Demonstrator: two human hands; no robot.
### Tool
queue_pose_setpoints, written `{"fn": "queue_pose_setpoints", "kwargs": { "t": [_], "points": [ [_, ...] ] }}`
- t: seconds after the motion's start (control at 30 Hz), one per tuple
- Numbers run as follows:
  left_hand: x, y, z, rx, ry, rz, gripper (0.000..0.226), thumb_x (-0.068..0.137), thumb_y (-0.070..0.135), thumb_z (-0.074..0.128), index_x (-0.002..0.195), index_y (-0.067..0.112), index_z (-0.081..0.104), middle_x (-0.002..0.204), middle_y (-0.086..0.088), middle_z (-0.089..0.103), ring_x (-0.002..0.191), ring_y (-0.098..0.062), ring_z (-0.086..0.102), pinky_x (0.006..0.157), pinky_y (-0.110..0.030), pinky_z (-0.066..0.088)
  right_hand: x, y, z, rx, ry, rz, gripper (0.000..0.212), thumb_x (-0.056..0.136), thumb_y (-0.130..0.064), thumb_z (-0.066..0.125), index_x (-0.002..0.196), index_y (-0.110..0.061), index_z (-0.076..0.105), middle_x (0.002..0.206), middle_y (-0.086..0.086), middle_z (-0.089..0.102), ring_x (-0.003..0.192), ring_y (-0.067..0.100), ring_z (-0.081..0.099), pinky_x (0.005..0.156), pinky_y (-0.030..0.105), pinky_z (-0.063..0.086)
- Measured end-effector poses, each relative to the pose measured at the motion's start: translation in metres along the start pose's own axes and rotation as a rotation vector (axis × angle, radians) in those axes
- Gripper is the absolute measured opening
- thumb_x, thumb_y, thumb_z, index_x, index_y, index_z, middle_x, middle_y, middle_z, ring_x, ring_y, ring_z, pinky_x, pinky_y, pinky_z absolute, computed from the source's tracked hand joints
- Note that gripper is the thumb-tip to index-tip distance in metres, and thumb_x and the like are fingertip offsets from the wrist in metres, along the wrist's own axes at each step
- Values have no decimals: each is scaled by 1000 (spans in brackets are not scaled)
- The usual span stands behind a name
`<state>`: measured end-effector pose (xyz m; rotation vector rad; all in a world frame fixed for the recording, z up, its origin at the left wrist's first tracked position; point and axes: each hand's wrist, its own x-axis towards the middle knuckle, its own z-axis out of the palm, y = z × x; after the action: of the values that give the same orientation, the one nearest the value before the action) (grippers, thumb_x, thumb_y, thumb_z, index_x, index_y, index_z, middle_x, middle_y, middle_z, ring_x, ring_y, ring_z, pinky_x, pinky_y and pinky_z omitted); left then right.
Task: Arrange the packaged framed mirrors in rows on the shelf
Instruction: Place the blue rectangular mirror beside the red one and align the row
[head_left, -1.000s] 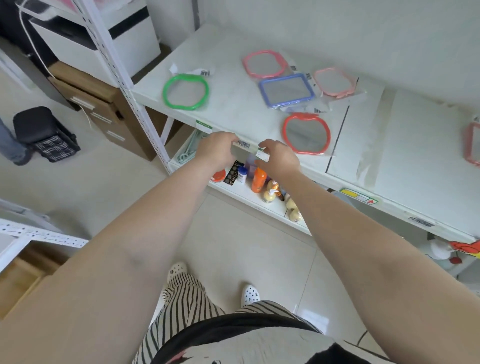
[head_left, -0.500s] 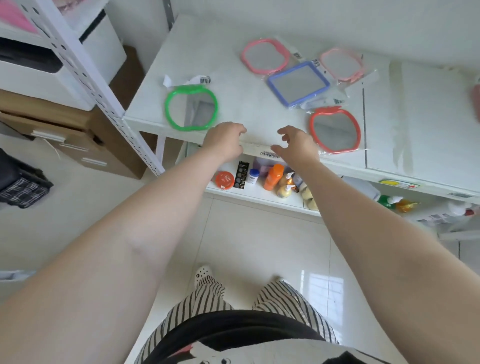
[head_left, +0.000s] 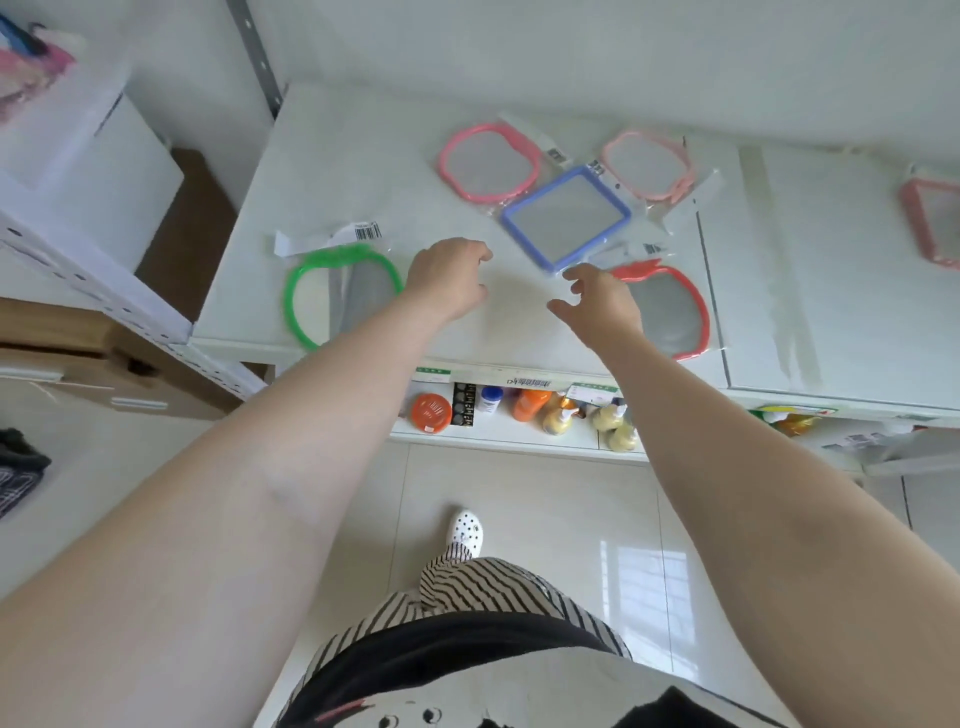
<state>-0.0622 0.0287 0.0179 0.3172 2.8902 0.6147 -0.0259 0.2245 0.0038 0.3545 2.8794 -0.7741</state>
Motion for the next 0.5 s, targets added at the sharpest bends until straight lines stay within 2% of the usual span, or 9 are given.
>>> {"fn": "queue_pose_setpoints", "kwargs": {
  "t": [0.17, 0.3, 0.5],
  "points": [
    [43, -5, -8, 9, -14, -30, 53, 83, 18, 62, 135, 20, 51, 136, -2, 56, 126, -25, 51, 102, -33, 41, 40, -2, -2, 33, -5, 54, 47, 85, -33, 65, 129, -23, 54, 125, 2, 62, 114, 24, 58, 86, 33, 47],
    [73, -5, -2, -23, -34, -50, 54, 83, 18, 61, 136, 20, 50, 139, -3, 54, 129, -24, 50, 102, -32, 41, 63, -2, -5, -5, 11, 99, 45, 86, -30, 61, 129, -20, 54, 124, 4, 63, 112, 25, 60, 79, 30, 44],
    [107, 6, 17, -48, -97, -17, 52, 79, 18, 65, 130, 16, 54, 136, -8, 52, 125, -28, 51, 98, -35, 46, 78, 4, 0, -22, 26, 226, 29, 86, -26, 57, 113, -19, 62, 104, 5, 68, 101, 28, 62, 75, 31, 46]
  ]
}}
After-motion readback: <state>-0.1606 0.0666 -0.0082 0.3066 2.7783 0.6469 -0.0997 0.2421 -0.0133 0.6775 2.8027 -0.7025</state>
